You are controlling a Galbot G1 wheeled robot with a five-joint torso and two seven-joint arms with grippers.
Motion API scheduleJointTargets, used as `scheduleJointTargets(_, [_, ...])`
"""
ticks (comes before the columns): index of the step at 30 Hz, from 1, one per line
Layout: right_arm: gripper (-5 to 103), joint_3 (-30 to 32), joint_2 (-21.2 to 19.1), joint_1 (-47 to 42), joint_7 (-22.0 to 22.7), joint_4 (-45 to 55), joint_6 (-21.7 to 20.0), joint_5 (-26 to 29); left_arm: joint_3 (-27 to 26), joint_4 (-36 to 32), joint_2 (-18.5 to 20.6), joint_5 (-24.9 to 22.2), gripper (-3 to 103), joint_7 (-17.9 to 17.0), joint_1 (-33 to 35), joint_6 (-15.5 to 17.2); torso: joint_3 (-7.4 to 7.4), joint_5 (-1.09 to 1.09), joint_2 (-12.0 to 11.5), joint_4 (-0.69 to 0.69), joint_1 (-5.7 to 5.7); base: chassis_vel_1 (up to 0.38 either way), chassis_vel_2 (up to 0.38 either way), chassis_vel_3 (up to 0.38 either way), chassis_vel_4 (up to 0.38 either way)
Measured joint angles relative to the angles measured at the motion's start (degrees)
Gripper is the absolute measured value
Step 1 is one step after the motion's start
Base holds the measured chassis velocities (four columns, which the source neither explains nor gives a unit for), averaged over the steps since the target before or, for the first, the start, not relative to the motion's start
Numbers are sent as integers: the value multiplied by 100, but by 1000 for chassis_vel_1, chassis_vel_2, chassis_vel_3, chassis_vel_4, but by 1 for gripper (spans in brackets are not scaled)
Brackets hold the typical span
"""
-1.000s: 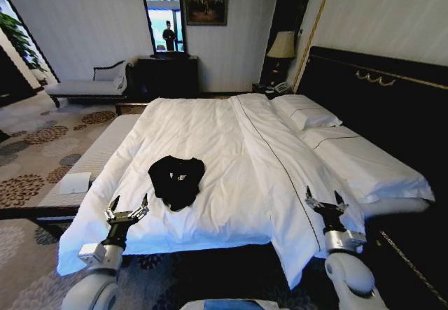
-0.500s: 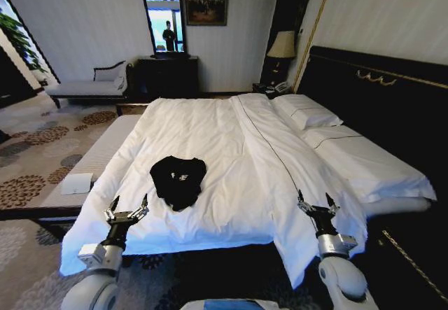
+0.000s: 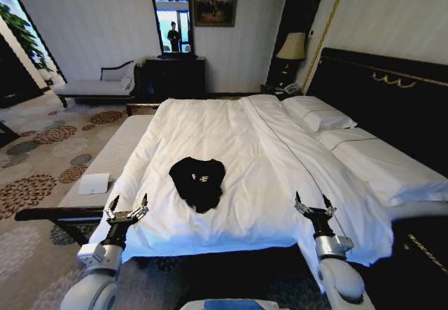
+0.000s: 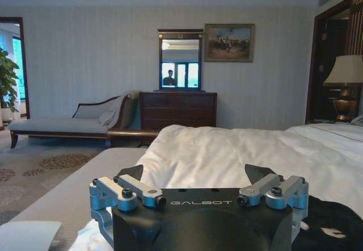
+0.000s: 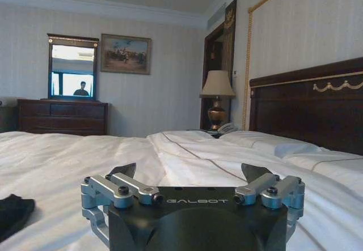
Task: Fold the clothes on the bed.
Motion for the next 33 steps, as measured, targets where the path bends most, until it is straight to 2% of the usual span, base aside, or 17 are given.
scheduleJointTargets(11, [100,-50,35,-34,-43,-59,81,-62,-4,0,-7,-8,100,0,13,0,0,-1,0,0,-1,-94,213,82,-191])
scheduleJointTargets(24, [100,-78,68,-7,-7,-119,196,-182,-24,0,-16,-2,100,2,26,-6,6,0,-7,2,20,-265,269,299,-257])
scheduleJointTargets(27, [100,-91,68,-22,-7,-122,221,-173,-22,2,-24,-3,100,6,35,-10,6,-3,-7,1,13,-11,-58,81,-90])
scheduleJointTargets(31, [100,-102,78,-51,-10,-115,236,-171,-21,-2,-30,-2,100,8,50,-15,-9,2,9,-2,-20,-28,4,12,-25])
scheduleJointTargets(33, [100,-107,88,-59,-12,-101,245,-172,-25,-4,-33,0,100,9,62,-24,-9,-5,12,1,-19,-59,81,-7,25])
